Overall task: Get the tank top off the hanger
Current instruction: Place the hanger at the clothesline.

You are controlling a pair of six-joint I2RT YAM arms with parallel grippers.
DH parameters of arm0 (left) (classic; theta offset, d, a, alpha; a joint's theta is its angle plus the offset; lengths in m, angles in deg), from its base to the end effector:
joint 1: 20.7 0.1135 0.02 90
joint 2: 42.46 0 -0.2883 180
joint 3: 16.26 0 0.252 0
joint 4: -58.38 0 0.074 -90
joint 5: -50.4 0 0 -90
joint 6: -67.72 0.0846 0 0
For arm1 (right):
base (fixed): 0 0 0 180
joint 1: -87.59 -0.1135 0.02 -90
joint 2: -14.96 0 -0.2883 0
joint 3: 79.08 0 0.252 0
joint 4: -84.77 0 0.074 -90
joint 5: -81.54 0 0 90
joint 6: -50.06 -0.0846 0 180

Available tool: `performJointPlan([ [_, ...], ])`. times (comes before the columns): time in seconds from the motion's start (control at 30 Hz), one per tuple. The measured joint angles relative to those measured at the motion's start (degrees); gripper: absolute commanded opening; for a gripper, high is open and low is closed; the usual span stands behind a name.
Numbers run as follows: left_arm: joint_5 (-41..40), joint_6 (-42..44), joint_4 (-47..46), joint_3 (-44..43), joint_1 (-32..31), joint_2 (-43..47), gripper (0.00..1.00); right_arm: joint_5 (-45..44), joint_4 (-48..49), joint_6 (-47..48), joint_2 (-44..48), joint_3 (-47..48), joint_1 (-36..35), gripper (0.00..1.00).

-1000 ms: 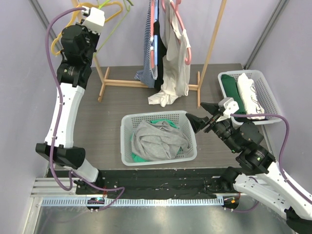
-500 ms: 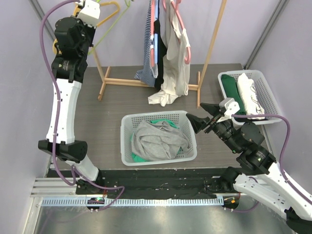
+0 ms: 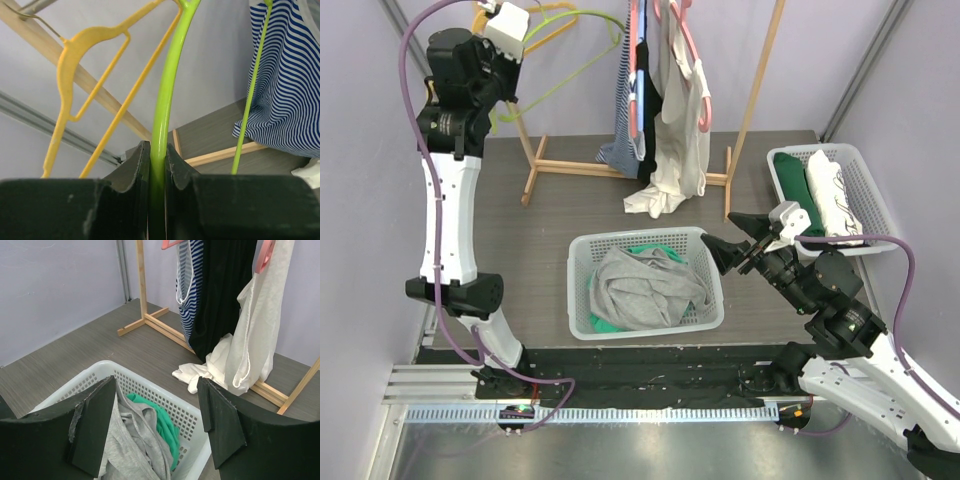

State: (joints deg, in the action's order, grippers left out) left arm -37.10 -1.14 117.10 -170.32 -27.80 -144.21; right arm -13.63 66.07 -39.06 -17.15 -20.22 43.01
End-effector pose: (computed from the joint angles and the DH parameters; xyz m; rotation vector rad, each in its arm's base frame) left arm 0.3869 -0.0519 0.5775 0.4428 1.6255 0.1475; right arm 0.1176 0.1051 0.4023 -0.4917 1.3693 0.5617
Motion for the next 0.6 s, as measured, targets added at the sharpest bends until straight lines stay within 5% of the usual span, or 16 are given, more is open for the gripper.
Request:
performJointPlan([
  [0.6,-6.2,0.4,0.6,1.8,0.4,-2.1,0.00,1.2,-0.1,-0.2,0.0,0.0,0.0,0.70],
])
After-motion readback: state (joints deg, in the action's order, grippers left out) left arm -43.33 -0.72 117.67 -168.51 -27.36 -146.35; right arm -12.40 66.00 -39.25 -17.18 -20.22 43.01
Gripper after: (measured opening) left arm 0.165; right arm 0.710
